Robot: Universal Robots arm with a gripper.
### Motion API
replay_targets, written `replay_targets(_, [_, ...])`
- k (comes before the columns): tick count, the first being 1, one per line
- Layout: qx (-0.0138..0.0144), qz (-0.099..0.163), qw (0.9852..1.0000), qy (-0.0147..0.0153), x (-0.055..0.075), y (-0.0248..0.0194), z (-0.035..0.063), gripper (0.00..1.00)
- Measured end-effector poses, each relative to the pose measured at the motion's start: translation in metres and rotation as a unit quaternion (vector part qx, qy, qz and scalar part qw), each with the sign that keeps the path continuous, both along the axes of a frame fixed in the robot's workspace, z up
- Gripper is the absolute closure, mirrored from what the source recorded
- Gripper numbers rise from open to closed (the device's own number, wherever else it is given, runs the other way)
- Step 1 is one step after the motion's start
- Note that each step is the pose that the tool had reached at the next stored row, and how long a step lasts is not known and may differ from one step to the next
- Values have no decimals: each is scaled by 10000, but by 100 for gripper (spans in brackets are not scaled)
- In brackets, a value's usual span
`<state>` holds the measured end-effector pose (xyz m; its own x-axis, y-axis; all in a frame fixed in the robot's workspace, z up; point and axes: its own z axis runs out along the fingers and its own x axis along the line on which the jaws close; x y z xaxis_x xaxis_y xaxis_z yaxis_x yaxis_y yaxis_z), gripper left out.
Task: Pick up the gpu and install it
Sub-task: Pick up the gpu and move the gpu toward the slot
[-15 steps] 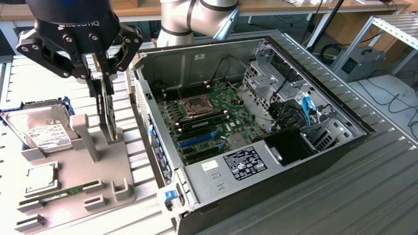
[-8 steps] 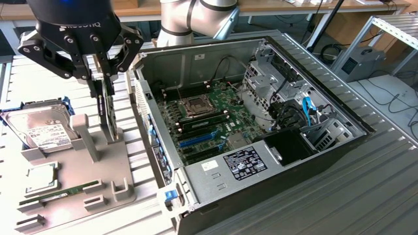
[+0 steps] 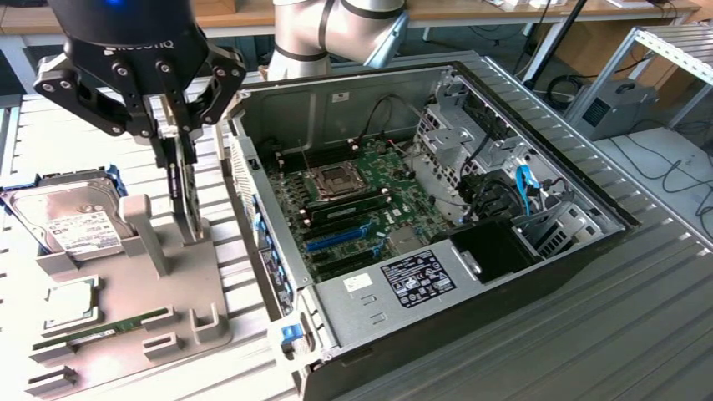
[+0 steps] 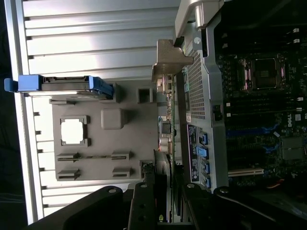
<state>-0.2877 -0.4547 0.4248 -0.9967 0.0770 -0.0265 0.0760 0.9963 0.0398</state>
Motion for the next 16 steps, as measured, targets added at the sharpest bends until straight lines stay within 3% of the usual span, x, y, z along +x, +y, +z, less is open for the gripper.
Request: replay_targets(16, [0, 0, 10000, 0, 26, 0, -31, 74])
